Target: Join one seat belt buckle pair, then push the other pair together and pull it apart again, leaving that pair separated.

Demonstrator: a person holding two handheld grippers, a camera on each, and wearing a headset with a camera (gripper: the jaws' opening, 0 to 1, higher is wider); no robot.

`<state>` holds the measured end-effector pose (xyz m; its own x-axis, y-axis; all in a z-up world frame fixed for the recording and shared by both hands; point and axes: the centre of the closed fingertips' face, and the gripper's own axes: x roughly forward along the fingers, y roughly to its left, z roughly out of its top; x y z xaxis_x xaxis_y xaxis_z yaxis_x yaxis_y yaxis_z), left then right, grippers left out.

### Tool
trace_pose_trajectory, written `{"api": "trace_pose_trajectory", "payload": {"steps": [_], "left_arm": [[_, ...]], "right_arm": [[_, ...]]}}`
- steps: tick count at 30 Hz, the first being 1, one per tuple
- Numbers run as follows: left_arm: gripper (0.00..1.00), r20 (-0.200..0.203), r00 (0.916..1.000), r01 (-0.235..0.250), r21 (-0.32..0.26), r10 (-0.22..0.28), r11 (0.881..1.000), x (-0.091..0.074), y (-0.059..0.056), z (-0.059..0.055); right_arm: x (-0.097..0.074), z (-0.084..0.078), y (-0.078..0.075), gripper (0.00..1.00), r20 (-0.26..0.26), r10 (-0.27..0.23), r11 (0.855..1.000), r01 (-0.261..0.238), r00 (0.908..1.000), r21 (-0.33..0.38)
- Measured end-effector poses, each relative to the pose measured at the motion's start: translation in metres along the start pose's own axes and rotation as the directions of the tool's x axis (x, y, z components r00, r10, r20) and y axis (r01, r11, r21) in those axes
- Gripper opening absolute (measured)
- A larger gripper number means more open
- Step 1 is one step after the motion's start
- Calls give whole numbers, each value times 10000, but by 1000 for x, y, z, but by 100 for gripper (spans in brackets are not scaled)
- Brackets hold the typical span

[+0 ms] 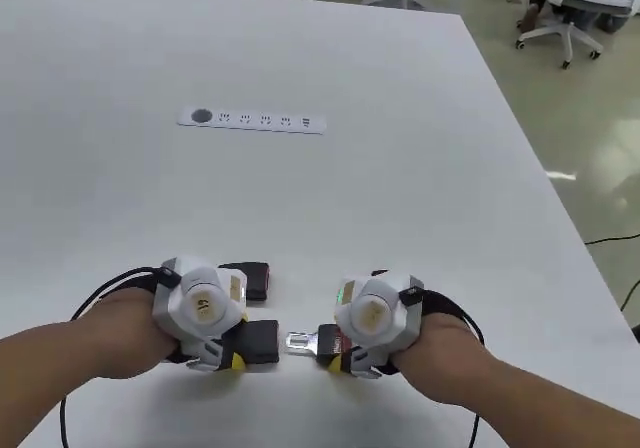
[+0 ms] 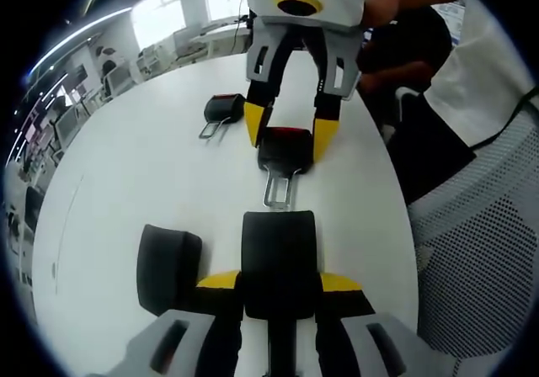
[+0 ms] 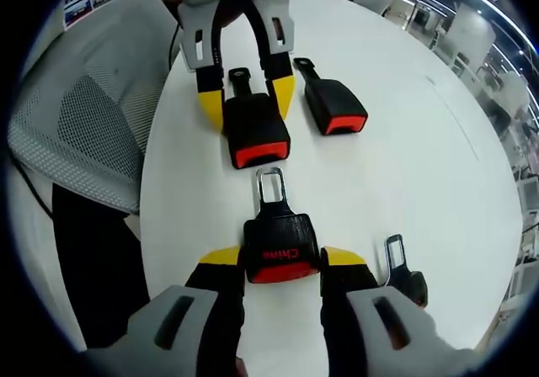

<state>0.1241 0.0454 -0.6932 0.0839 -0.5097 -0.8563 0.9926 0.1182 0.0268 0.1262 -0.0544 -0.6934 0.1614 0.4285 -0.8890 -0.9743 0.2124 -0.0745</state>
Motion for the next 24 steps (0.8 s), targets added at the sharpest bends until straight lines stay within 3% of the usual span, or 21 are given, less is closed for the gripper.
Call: {"api": "trace_pose_trajectory", "payload": {"steps": [10, 24], "left_arm": [[33, -64, 10000, 45, -32, -45, 10000, 1, 0, -1], [33, -80, 9999, 116, 10, -116, 9999, 2, 0, -1]], "right_arm": [[5, 6, 3, 33, -170, -101, 9993, 94, 9998, -373], [13, 16, 7, 32, 381, 228, 9978, -203, 9990, -636]]}}
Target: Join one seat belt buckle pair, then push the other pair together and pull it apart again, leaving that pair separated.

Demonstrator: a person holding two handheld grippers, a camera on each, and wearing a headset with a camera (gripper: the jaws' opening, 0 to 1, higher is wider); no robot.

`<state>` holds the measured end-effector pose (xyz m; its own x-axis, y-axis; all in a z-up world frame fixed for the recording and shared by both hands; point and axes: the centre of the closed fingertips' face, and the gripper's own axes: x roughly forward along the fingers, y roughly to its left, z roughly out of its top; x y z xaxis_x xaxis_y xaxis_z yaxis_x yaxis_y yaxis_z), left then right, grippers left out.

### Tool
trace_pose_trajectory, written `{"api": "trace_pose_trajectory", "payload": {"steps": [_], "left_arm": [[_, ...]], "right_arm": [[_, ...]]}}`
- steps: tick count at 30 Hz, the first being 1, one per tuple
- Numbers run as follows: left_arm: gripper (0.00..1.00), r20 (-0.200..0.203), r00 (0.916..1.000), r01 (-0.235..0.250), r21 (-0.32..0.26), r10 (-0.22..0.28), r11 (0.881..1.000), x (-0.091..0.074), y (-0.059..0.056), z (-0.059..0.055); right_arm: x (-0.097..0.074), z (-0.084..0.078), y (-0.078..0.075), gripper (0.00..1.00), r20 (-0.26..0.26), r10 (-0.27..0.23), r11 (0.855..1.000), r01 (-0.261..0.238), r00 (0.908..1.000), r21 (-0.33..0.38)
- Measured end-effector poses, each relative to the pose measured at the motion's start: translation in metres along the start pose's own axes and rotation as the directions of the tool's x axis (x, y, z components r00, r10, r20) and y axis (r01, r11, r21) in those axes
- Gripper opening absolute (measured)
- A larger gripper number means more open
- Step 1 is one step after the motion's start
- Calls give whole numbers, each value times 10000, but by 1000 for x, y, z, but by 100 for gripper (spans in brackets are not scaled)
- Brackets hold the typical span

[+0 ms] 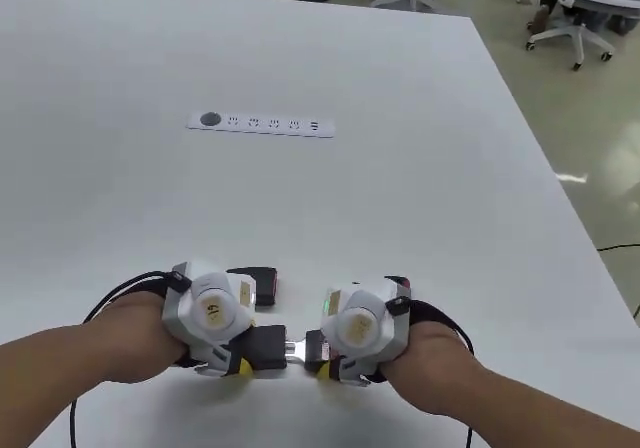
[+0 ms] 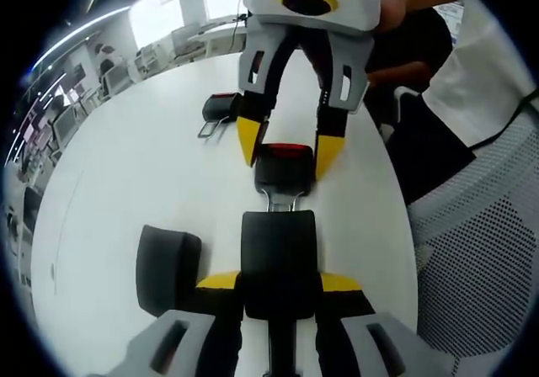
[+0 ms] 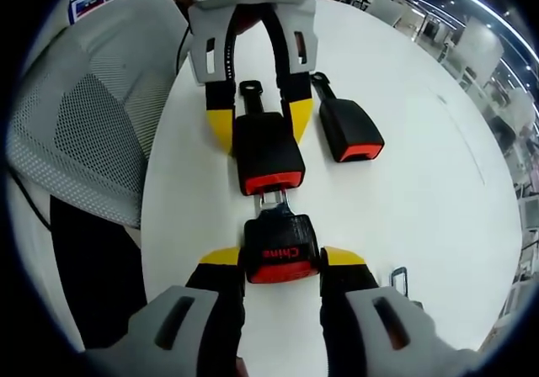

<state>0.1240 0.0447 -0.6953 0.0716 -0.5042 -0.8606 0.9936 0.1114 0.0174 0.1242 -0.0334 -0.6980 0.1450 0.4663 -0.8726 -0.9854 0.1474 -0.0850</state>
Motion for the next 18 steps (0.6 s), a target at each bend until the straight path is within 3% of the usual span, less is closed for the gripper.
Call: {"api": "trace_pose_trajectory", "payload": {"steps": [8, 18], "left_arm": [[33, -16, 9991, 429, 121, -429, 9990, 1, 3, 2], [33, 198, 9991, 380, 41, -381, 9993, -1, 1, 4]], "right_arm": [[0, 4, -1, 31, 408, 314, 9995, -313, 9987, -41], [3, 13, 1, 30, 454, 351, 9994, -349, 9984, -47]]}}
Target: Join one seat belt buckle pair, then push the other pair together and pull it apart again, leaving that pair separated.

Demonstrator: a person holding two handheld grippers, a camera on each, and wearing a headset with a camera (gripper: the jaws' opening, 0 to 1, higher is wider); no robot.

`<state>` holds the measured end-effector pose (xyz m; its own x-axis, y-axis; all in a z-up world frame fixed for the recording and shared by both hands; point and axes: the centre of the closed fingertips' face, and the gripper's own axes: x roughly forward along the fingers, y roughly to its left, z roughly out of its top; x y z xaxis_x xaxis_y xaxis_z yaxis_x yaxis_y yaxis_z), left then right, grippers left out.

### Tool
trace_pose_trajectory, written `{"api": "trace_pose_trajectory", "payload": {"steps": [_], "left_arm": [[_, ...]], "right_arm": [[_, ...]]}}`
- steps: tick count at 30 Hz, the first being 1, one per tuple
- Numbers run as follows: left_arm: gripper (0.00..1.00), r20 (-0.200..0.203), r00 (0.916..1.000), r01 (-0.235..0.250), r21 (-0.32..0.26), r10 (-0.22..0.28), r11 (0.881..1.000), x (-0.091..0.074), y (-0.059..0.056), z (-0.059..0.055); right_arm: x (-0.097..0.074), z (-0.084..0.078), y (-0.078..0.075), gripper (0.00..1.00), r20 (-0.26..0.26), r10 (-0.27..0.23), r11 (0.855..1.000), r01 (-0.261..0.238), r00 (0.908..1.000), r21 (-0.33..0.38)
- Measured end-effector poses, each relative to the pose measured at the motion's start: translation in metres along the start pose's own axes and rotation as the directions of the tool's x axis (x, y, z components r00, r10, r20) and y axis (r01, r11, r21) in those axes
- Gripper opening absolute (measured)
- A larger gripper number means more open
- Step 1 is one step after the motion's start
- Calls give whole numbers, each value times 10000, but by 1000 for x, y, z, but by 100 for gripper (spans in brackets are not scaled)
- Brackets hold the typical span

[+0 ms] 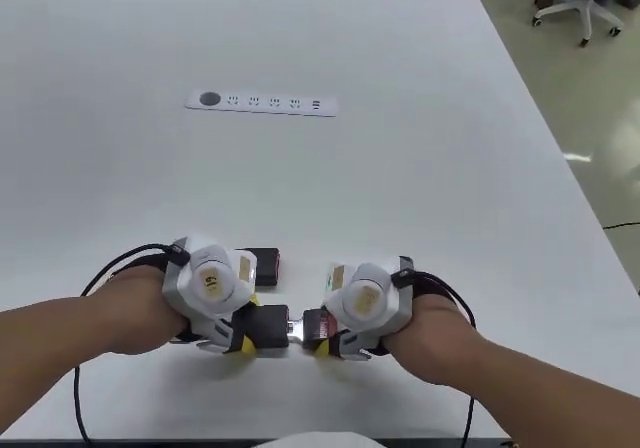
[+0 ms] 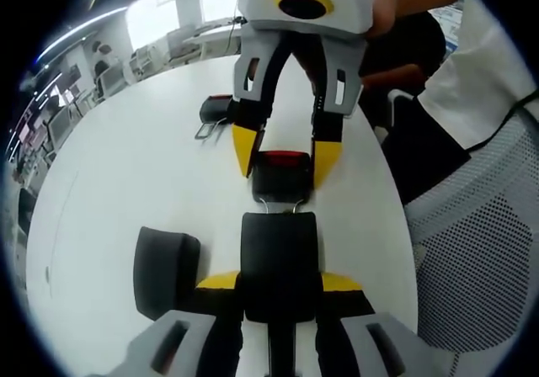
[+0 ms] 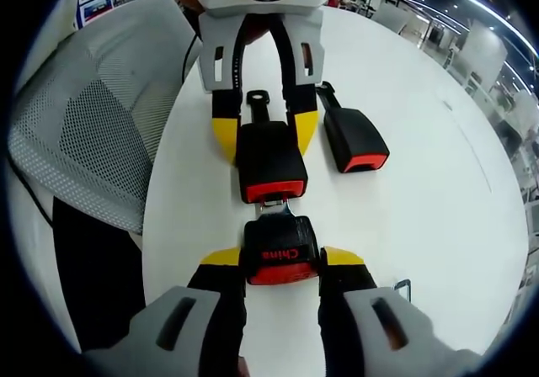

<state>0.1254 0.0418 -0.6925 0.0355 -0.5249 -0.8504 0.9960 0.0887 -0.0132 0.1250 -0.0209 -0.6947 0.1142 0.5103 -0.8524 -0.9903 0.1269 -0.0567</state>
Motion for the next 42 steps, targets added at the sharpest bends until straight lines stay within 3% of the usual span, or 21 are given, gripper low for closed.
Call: {"api": "trace_pose_trajectory", "payload": {"steps": [19, 28, 36, 42], "left_arm": [[33, -102, 9999, -25, 172, 27, 9998, 1, -2, -1], [33, -106, 9999, -55, 100, 57, 9999, 2, 1, -2], [33, -179, 9998, -50, 136, 52, 9999, 1, 4, -3], [32, -116, 9999, -106, 117, 108, 9999, 0, 2, -3]], "right_arm": [[8, 12, 3, 30, 201, 41, 10000, -39, 9998, -92], [6, 12, 1, 30, 245, -49, 10000, 49, 9997, -8], [3, 8, 1, 29, 290, -97, 9993, 107, 9995, -349], [4, 7, 2, 29, 286, -80, 9991, 92, 9996, -422]]}}
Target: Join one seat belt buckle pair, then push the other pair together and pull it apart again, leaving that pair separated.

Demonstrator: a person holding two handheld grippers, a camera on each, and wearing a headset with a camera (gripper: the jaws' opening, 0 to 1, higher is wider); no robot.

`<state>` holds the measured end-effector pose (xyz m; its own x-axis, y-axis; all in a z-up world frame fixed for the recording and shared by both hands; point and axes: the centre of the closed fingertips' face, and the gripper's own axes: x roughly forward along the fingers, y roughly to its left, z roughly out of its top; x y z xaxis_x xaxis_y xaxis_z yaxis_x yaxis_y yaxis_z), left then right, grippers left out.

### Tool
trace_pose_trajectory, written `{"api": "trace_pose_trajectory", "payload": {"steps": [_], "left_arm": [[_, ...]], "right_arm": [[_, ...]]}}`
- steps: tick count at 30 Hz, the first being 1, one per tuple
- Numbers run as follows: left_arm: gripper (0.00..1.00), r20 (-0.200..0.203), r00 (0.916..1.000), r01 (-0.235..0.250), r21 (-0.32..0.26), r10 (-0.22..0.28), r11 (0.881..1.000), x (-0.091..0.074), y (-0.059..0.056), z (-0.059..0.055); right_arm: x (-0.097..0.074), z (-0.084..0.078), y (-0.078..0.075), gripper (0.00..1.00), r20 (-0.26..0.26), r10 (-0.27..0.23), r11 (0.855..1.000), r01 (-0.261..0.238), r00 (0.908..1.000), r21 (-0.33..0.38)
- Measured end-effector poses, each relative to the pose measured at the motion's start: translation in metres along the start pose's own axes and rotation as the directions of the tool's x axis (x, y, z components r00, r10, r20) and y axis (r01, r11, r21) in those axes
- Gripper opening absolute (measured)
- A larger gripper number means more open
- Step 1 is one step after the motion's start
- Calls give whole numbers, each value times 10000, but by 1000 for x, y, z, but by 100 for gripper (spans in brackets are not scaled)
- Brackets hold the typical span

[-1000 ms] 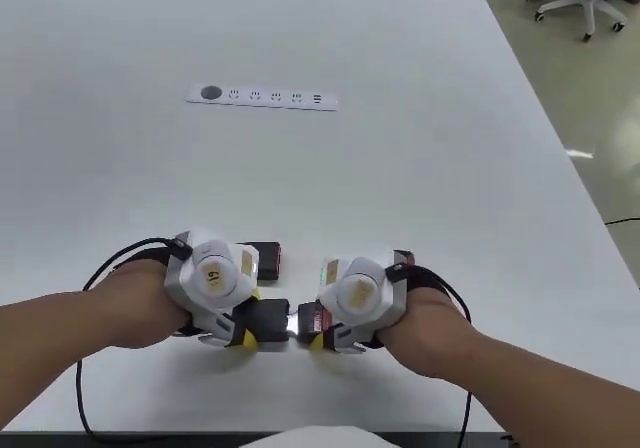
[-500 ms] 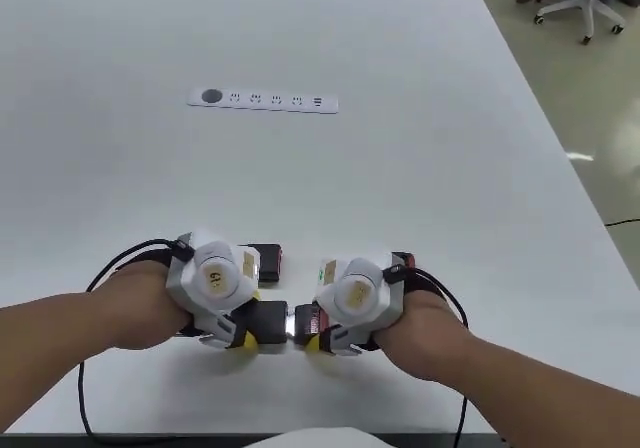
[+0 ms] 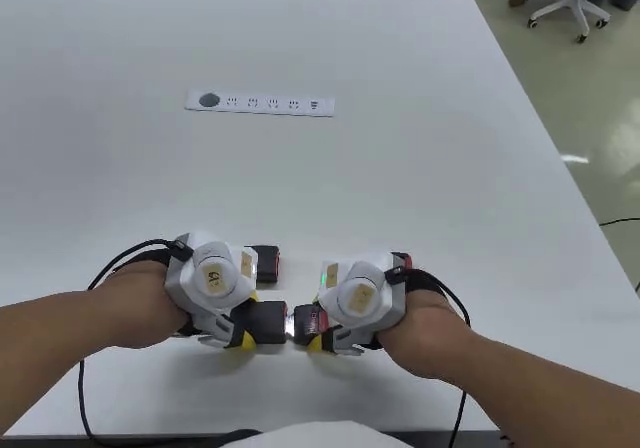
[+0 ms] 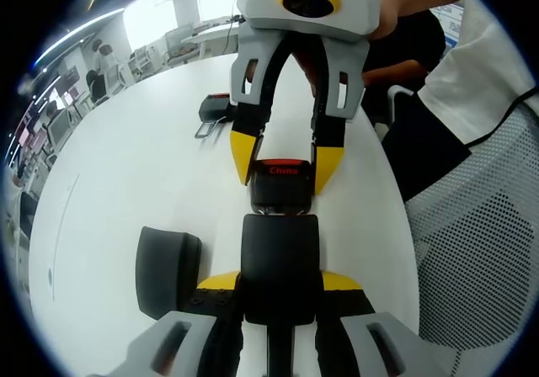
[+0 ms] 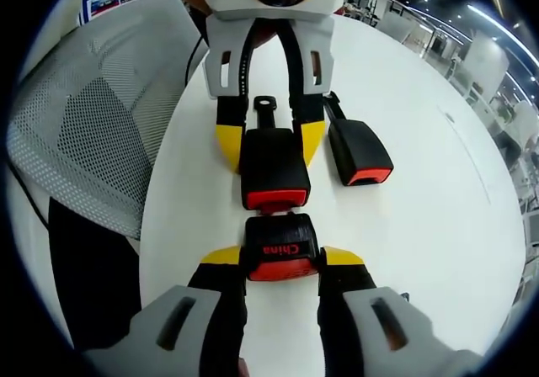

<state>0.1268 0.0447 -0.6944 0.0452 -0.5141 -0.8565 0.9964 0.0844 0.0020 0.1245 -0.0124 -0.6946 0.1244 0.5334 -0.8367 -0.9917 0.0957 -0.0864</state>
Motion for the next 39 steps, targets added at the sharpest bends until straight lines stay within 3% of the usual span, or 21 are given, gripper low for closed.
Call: {"api": "trace_pose_trajectory", "payload": {"steps": [32, 39], "left_arm": [[33, -38, 10000, -27, 37, 27, 10000, 3, -1, -2], [33, -247, 9996, -102, -70, 100, 9999, 3, -2, -1]], "right_arm": [[2, -4, -1, 30, -195, -2, 10000, 2, 9998, -29], [2, -3, -2, 31, -266, -42, 9999, 47, 9996, 157]]}}
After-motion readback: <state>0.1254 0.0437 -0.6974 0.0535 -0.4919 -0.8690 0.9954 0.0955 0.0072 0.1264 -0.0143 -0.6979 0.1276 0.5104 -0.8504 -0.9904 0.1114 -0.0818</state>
